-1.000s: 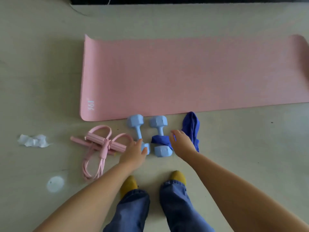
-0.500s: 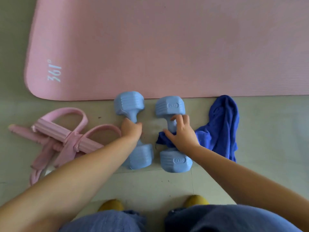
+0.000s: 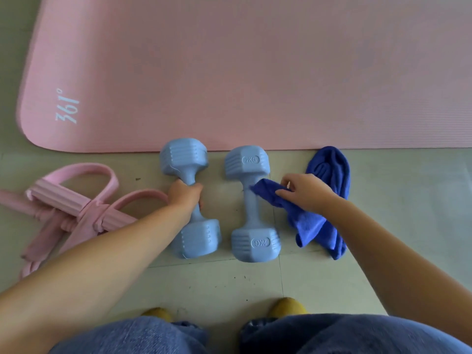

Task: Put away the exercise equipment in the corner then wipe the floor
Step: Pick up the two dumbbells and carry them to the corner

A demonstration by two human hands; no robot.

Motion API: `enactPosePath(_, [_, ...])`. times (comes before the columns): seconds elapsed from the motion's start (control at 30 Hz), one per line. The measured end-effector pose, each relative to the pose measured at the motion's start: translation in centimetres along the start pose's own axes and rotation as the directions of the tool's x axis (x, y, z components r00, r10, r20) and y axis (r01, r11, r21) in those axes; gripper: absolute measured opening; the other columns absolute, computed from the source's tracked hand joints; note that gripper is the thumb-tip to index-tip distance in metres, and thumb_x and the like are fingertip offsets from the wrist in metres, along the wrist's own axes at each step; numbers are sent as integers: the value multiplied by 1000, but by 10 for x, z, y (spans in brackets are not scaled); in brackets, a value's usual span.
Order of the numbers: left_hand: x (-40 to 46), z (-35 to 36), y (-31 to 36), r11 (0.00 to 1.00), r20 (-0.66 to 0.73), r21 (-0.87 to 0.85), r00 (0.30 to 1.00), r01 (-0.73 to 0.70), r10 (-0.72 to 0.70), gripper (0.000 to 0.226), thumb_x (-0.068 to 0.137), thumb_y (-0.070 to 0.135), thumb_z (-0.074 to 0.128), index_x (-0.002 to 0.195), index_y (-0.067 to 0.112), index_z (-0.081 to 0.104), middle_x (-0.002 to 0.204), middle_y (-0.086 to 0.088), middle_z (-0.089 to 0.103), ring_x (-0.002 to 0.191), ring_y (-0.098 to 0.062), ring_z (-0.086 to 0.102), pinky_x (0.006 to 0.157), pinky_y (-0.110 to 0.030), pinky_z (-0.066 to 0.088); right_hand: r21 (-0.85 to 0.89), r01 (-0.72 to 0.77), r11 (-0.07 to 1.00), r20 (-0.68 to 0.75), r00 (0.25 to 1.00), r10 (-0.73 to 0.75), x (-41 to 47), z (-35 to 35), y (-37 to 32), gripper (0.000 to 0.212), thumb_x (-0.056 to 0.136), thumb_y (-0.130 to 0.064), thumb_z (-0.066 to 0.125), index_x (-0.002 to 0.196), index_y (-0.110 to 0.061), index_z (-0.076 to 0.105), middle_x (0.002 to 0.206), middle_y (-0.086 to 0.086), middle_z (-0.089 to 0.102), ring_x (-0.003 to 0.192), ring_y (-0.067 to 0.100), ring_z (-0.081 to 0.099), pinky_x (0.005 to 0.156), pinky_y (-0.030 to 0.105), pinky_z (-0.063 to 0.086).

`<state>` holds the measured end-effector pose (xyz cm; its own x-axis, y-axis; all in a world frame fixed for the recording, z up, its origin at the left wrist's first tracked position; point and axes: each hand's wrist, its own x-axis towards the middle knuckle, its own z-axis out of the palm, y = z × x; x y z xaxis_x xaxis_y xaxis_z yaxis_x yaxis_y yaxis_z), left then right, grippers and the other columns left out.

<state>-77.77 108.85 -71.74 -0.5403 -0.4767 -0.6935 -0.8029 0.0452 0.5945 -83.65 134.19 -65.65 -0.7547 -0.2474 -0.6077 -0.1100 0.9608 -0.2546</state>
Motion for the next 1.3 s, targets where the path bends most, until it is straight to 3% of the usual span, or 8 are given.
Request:
enactPosePath(0.3, [-7, -2, 5, 999, 12, -25, 1000, 29, -29, 7, 81, 6, 53, 75, 2, 53, 56, -9, 55, 46, -25, 54, 62, -37, 53, -329, -233, 915, -138, 971, 197, 5, 34, 9, 29, 96, -35, 45, 111, -13, 54, 98, 2, 60, 82, 24, 54, 60, 30, 34])
enactPosePath(0.43, [-6, -4, 5, 997, 59, -59, 997, 45, -42, 11, 83, 4, 52, 73, 3, 50, 58, -11, 52, 42, -23, 52, 58, -35, 50, 71, -146, 987, -327, 931, 161, 14, 6, -21, 40, 97, -45, 39, 90, -8, 55, 94, 10, 57, 89, 32, 55, 69, 35, 39])
enactPosePath(0.5, [-5, -5, 4, 995, 74, -80, 996, 50, -44, 13, 84, 4, 51, 71, 4, 50, 57, -11, 51, 41, -23, 50, 58, -35, 48, 189, -86, 978, -239, 962, 131, 16, 6, -43, 49, 96, -48, 37, 67, -10, 47, 74, 11, 59, 73, 30, 53, 62, 33, 37])
enactPosePath(0.6, [-5, -6, 3, 994, 74, -96, 996, 58, -51, 17, 82, 3, 51, 66, 5, 48, 54, -12, 50, 46, -25, 50, 61, -38, 47, 383, -174, 907, 114, 983, 141, 13, 36, -65, 47, 90, -54, 49, 69, -12, 47, 74, 9, 60, 69, 25, 55, 61, 29, 43])
enactPosePath(0.67, [-6, -7, 2, 989, 99, -127, 993, 81, -68, 18, 82, 4, 54, 65, 6, 48, 54, -11, 50, 45, -24, 49, 56, -33, 46, 703, -346, 622, 296, 937, 186, 14, 52, -70, 31, 87, -38, 64, 78, -11, 51, 72, 6, 57, 61, 19, 55, 53, 24, 46])
enactPosePath(0.77, [-7, -8, 4, 960, 174, -190, 970, 205, -173, 15, 84, 10, 58, 73, 9, 49, 58, -8, 50, 48, -22, 46, 50, -26, 42, 819, -465, 336, 413, 885, 217, 21, 63, -72, 22, 85, -18, 66, 70, -10, 51, 60, 6, 51, 49, 18, 48, 50, 26, 44])
enactPosePath(0.97, [-22, -5, 9, 953, 105, -192, 971, 233, -216, 27, 84, 12, 56, 60, 11, 45, 49, -4, 44, 30, -15, 41, 45, -21, 34, 845, -416, 336, 290, 885, 365, 11, 61, -83, 26, 80, -11, 57, 57, -10, 46, 50, 7, 44, 41, 20, 40, 46, 26, 37])
enactPosePath(1.3, [-200, -88, 87, 952, 208, -46, 935, 304, -288, 14, 81, 10, 55, 71, 11, 46, 55, -7, 47, 41, -19, 41, 45, -24, 36, 833, -476, 282, 345, 845, 408, -140, -80, -116, 23, 80, -11, 54, 59, -12, 44, 50, 5, 45, 35, 18, 39, 44, 25, 36])
